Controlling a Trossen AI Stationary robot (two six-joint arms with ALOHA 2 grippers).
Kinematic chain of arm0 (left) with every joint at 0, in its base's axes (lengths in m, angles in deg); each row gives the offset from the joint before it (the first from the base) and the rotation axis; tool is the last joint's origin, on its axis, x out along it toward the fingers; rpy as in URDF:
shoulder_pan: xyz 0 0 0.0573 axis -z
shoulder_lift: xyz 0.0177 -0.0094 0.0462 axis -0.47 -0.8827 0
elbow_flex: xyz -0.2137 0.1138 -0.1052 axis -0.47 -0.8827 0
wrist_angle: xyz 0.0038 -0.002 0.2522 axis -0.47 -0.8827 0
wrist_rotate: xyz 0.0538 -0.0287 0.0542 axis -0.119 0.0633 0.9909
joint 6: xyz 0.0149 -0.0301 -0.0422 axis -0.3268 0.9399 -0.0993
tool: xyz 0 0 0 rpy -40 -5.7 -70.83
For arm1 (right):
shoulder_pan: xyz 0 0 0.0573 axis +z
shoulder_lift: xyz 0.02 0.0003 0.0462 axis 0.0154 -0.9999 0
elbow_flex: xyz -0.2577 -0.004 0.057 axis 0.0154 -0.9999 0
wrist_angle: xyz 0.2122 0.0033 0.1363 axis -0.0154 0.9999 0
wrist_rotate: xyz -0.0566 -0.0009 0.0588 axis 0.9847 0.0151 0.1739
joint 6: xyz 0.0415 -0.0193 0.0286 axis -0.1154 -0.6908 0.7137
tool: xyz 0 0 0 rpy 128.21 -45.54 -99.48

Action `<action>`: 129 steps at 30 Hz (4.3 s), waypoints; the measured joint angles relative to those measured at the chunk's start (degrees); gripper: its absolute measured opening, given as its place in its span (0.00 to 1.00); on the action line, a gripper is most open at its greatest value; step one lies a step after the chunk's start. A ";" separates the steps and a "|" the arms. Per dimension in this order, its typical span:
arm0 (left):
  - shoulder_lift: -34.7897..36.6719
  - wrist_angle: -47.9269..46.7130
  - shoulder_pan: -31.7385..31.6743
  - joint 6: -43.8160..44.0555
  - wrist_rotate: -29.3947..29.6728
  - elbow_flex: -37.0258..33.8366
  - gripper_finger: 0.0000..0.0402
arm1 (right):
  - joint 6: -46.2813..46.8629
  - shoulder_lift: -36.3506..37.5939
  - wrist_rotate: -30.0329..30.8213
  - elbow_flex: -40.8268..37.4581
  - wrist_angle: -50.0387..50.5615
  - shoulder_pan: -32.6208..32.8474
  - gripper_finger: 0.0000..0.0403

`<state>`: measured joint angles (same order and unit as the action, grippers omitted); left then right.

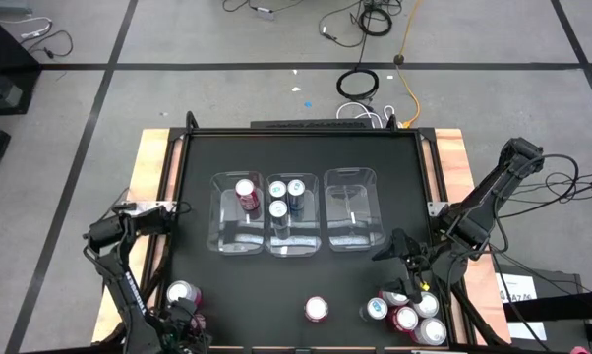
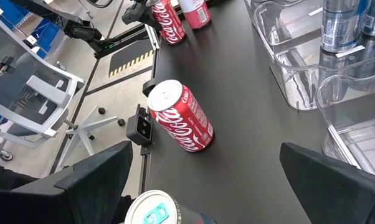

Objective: Sort soda cans
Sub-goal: Put the red soda can into the left transparent bin

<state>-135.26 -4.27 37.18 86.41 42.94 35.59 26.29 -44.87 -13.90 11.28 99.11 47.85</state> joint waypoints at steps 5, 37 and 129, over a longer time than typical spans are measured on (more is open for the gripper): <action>0.00 0.92 -0.09 0.04 0.18 0.90 0.78 | 0.05 0.00 0.01 0.00 -0.24 0.00 0.99; 4.36 -18.42 -30.08 -54.09 10.56 24.41 0.79 | -0.17 0.02 0.26 0.00 -0.24 0.02 0.99; 40.68 20.87 -82.82 -129.12 4.29 -42.86 0.86 | 5.08 0.00 13.51 -0.02 -3.21 -10.54 0.99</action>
<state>-94.59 16.61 -45.64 -42.71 47.23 -7.27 31.37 -44.87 -0.39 11.26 95.90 37.31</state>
